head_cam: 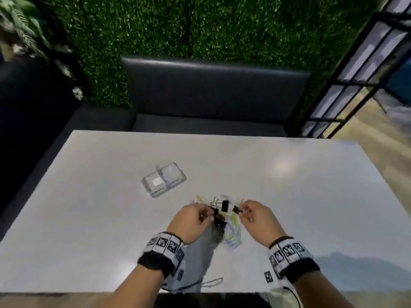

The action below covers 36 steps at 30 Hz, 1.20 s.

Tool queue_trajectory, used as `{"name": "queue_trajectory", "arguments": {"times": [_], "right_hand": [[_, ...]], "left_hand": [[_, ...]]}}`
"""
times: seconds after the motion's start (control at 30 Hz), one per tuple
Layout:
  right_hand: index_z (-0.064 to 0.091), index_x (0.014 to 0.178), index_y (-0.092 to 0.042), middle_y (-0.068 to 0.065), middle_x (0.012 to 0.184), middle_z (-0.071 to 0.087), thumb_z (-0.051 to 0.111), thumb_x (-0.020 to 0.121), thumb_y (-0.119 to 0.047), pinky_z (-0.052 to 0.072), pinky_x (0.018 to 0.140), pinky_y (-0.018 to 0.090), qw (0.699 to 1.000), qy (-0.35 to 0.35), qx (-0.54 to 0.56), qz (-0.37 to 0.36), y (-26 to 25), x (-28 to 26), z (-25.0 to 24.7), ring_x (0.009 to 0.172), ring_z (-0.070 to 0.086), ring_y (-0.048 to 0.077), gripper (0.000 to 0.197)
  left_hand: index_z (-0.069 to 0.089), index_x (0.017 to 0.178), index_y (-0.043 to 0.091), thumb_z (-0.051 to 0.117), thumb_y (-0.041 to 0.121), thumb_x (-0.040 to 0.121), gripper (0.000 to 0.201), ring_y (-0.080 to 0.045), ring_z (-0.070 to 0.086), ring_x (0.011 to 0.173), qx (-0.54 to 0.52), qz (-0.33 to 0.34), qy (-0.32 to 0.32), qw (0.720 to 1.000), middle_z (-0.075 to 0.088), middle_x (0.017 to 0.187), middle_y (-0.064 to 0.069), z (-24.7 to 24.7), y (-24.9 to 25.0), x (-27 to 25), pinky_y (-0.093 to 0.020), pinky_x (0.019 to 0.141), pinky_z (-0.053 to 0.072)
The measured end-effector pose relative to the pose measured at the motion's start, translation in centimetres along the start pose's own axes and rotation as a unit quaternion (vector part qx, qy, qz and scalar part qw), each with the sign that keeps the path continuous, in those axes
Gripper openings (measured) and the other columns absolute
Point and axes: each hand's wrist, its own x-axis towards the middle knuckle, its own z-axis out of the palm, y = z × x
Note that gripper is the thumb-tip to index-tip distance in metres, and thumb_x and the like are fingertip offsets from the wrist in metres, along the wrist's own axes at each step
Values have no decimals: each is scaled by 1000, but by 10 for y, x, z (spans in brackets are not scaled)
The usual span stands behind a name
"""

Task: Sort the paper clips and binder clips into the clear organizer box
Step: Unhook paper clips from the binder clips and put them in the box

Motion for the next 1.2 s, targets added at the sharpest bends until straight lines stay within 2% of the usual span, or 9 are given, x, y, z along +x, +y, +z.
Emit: {"name": "queue_trajectory", "arguments": {"times": [0.17,0.37,0.6,0.7,0.8,0.87,1.07,1.17,1.2], "right_hand": [[61,97,-40,-18,89,62,58,86,-40,57,78,36,998,-54,-34,16,34,9,31,80,65,8,12],[67,114,-19,-3,100,64,66,89,-28,52,79,26,996,-59,-64,11,63,10,53,80,58,8,26],[67,123,-10,8,118,65,80,79,-39,49,90,30,991,-37,-126,16,67,9,76,107,64,24,55],[72,112,-11,9,110,68,80,80,-34,53,86,32,990,-32,-135,20,60,8,83,99,66,26,41],[73,86,-14,5,94,69,76,84,-25,51,72,29,990,-12,-136,23,57,9,86,81,65,18,12],[69,76,-14,3,86,68,70,89,-17,45,63,24,989,-9,-147,23,57,9,87,70,61,11,13],[70,92,-8,11,90,70,51,92,1,55,69,30,984,-25,-172,37,60,3,85,80,69,25,21],[68,103,-9,10,103,69,64,92,-16,51,73,29,987,-39,-150,32,63,-2,78,90,67,26,14],[67,110,-10,8,108,66,71,88,-27,51,78,30,986,-55,-158,21,64,-3,77,96,65,25,28]], "left_hand": [[70,105,30,65,39,91,17,-12,68,87,78,31,-49,995,74,97,10,40,-16,15,-26,77,54],[74,104,31,73,42,83,23,-17,69,90,172,49,-69,981,74,97,6,70,-23,22,-34,77,58],[79,93,27,73,51,78,29,-21,70,87,204,38,3,978,72,94,2,99,-20,16,-31,73,59],[80,96,27,70,44,83,24,-25,70,90,187,34,1,982,73,97,-2,104,-20,12,-33,76,57],[77,100,26,62,37,89,21,-27,69,94,219,44,18,975,69,103,-2,109,-19,11,-33,74,53],[75,105,24,60,36,93,23,-28,68,96,244,54,21,968,66,109,-3,113,-19,10,-34,76,53],[73,109,16,59,28,95,23,-29,69,98,282,53,7,958,66,113,-7,115,-20,7,-36,76,53],[73,109,18,55,32,98,26,-28,68,101,265,48,0,963,66,114,-6,112,-20,3,-36,80,53],[74,108,19,54,32,98,26,-28,68,102,262,44,0,964,66,115,-5,111,-20,2,-37,81,54]]}}
